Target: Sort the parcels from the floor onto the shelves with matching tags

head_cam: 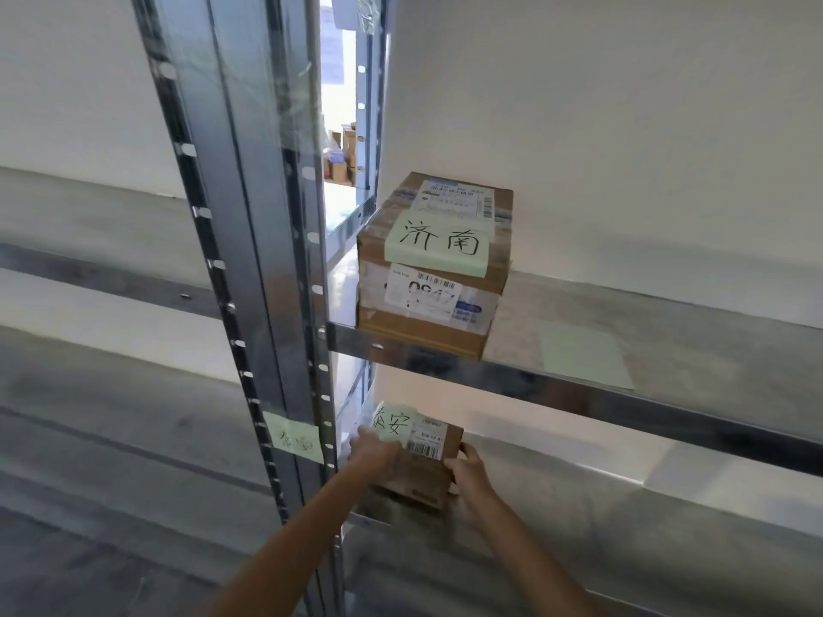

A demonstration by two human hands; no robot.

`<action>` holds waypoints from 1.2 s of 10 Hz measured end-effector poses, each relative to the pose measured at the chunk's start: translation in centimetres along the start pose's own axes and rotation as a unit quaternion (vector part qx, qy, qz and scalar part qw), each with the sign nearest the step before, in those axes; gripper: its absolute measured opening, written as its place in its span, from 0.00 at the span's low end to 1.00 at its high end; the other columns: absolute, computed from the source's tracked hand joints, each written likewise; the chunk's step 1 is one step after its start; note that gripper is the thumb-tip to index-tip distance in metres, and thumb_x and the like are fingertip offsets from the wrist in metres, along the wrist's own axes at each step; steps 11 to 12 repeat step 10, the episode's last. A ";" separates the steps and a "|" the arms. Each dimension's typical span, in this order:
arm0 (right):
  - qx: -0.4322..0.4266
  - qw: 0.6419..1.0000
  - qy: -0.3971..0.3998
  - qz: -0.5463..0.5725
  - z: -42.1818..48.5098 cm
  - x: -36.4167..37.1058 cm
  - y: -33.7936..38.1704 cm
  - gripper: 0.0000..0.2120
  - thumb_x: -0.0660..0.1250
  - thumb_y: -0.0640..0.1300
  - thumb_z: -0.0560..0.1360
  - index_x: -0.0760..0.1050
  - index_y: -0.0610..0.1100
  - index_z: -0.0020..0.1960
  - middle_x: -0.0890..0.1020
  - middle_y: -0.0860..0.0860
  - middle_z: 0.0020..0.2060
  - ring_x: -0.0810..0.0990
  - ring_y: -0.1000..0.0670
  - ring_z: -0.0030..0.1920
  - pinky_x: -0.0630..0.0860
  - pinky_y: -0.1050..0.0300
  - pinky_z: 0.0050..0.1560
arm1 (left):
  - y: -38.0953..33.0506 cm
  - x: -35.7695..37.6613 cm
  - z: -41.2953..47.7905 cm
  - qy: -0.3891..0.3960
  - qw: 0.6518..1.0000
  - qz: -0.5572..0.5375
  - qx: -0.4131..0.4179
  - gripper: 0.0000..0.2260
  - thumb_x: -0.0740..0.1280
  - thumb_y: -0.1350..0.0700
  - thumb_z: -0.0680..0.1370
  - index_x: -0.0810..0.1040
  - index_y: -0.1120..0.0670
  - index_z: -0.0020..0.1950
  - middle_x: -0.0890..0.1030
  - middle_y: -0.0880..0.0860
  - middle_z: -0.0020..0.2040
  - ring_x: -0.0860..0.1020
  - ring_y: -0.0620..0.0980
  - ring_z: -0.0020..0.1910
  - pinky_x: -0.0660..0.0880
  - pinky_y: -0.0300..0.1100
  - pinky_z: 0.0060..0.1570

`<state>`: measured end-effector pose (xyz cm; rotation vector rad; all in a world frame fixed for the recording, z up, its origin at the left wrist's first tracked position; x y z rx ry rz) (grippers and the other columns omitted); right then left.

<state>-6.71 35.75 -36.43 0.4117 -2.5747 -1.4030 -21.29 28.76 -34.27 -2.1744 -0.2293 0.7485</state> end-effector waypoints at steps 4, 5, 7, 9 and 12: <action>-0.007 0.999 0.009 -0.036 -0.6 0.6 -1.4 0.18 0.55 0.32 0.79 0.69 0.45 0.65 0.78 0.46 0.55 0.78 0.53 0.44 0.74 0.59 0.33 | 0.9 -0.2 0.4 0.008 1.000 -0.006 0.016 0.28 0.64 0.49 0.76 0.59 0.60 0.70 0.70 0.60 0.66 0.72 0.59 0.62 0.75 0.53 0.59; -0.030 0.995 0.033 -0.094 -1.1 0.5 -0.9 0.19 0.54 0.33 0.79 0.67 0.47 0.67 0.75 0.42 0.64 0.77 0.52 0.49 0.76 0.62 0.37 | 0.9 -0.1 0.3 -0.008 1.000 -0.009 0.017 0.30 0.63 0.48 0.77 0.57 0.60 0.72 0.67 0.61 0.69 0.70 0.60 0.64 0.73 0.54 0.62; -0.046 0.974 0.002 -0.223 -2.6 -2.0 0.4 0.30 0.56 0.49 0.81 0.45 0.48 0.77 0.56 0.43 0.76 0.61 0.41 0.73 0.63 0.47 0.70 | 1.2 0.1 -1.0 -0.053 0.997 0.018 0.054 0.32 0.62 0.48 0.77 0.51 0.56 0.76 0.57 0.58 0.72 0.66 0.58 0.66 0.75 0.43 0.51; -0.133 0.957 -0.047 -0.255 -5.7 -4.9 2.3 0.28 0.57 0.51 0.80 0.52 0.48 0.76 0.61 0.44 0.75 0.64 0.42 0.72 0.64 0.48 0.69 | 0.2 0.9 -3.7 -0.096 0.967 0.104 0.211 0.33 0.60 0.42 0.77 0.50 0.52 0.76 0.50 0.51 0.78 0.46 0.53 0.77 0.52 0.55 0.74; -0.173 0.954 -0.033 -0.242 -8.3 -6.2 3.8 0.27 0.56 0.51 0.80 0.53 0.49 0.76 0.63 0.45 0.74 0.66 0.43 0.71 0.65 0.50 0.68 | -1.0 2.0 -6.1 -0.109 0.954 0.105 0.259 0.33 0.59 0.41 0.77 0.50 0.52 0.76 0.51 0.49 0.78 0.48 0.52 0.77 0.52 0.57 0.74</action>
Point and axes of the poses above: each hand's wrist, its own z-axis towards the middle knuckle, its own x-axis out of the palm, y = z × x, the point moved 2 cm from there along z, towards the middle knuckle
